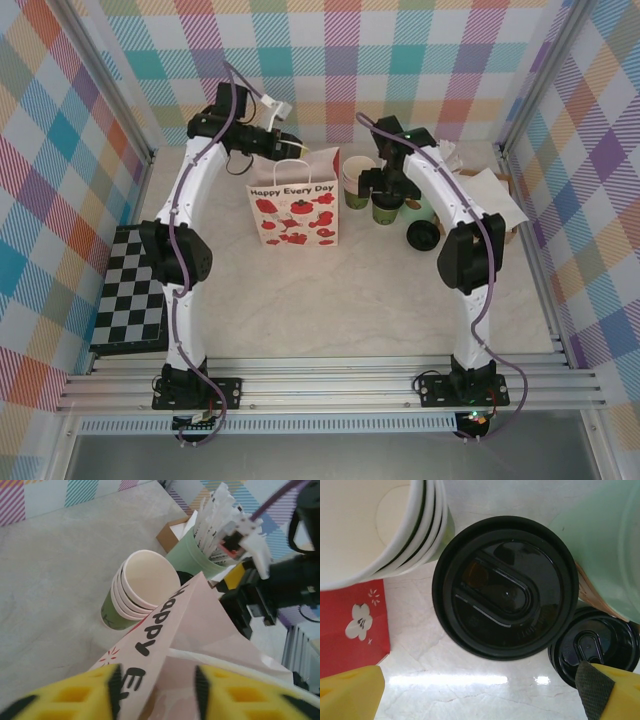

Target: Pack the takeout coffee

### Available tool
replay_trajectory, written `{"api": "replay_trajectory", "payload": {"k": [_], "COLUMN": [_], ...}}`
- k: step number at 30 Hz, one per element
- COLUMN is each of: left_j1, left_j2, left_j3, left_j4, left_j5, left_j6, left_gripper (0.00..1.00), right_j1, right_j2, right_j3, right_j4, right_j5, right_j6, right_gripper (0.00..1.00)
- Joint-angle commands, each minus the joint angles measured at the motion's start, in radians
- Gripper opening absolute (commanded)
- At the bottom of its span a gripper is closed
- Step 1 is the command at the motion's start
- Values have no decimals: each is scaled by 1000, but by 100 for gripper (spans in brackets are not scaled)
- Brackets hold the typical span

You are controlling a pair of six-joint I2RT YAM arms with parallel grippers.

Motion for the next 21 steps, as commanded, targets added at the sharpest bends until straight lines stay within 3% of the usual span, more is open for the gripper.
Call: {"api": "replay_trajectory", "payload": {"k": [1,4,9,21], "left_j1": [15,34,89,97], "left_j2": [-8,-10,-26,-48], "left_j3": [32,32,32,31], "left_j4": [0,30,93,86], "left_j5": [31,30,45,9], "left_j6": [-30,-106,-242,-229], "left_gripper": [72,99,100,100], "right_j1": [-7,-7,-8,-30], "right_j2": [31,46,39,56], "right_j3": [-26,-39,-81,-154], "right_j4": [36,34,55,230], "right_j5": [36,83,135,76], "right_j6": [36,63,92,39], "right_gripper": [100,100,100,100]}}
